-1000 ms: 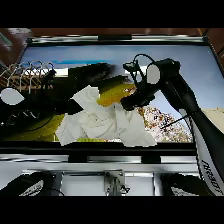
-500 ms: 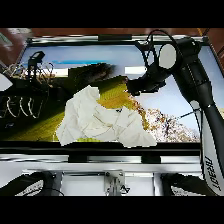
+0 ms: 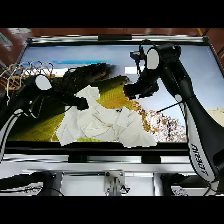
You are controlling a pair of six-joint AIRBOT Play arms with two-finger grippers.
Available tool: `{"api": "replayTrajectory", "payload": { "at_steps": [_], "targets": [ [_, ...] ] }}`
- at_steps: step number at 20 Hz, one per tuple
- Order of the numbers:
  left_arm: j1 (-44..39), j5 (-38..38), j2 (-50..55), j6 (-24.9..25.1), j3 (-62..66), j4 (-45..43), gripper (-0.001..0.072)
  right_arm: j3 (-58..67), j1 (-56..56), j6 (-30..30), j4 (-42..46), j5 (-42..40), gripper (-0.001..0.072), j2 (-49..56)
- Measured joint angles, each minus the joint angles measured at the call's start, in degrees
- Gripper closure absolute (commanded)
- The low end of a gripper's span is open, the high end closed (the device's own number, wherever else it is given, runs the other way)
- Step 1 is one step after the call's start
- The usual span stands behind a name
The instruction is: Fold the shirts.
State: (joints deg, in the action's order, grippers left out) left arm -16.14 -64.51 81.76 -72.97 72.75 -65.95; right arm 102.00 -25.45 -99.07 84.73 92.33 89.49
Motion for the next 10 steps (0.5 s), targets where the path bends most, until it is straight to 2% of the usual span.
{"api": "replayTrajectory", "payload": {
  "at_steps": [1,2,3,9,10],
  "targets": [
    [-0.13,0.63,1.22,0.09,0.00,-0.09,0.0287,0.00,0.00,-0.02,-0.07,0.13,0.0197,0.57],
    [-0.22,1.51,2.34,0.09,0.07,-0.09,0.0527,0.00,0.00,-0.07,-0.13,0.22,0.0197,1.07],
    [-0.22,2.08,3.13,0.07,0.28,-0.09,0.0652,0.02,0.02,-0.17,-0.15,0.37,0.0197,1.64],
    [0.28,2.60,1.68,0.35,5.77,-1.53,0.0653,-2.82,-0.46,-0.39,-5.40,1.66,0.0194,3.56],
    [0.48,2.08,0.50,0.35,6.25,-2.54,0.0653,-4.31,-1.09,-0.87,-6.91,1.25,0.0100,3.63]
  ]
}}
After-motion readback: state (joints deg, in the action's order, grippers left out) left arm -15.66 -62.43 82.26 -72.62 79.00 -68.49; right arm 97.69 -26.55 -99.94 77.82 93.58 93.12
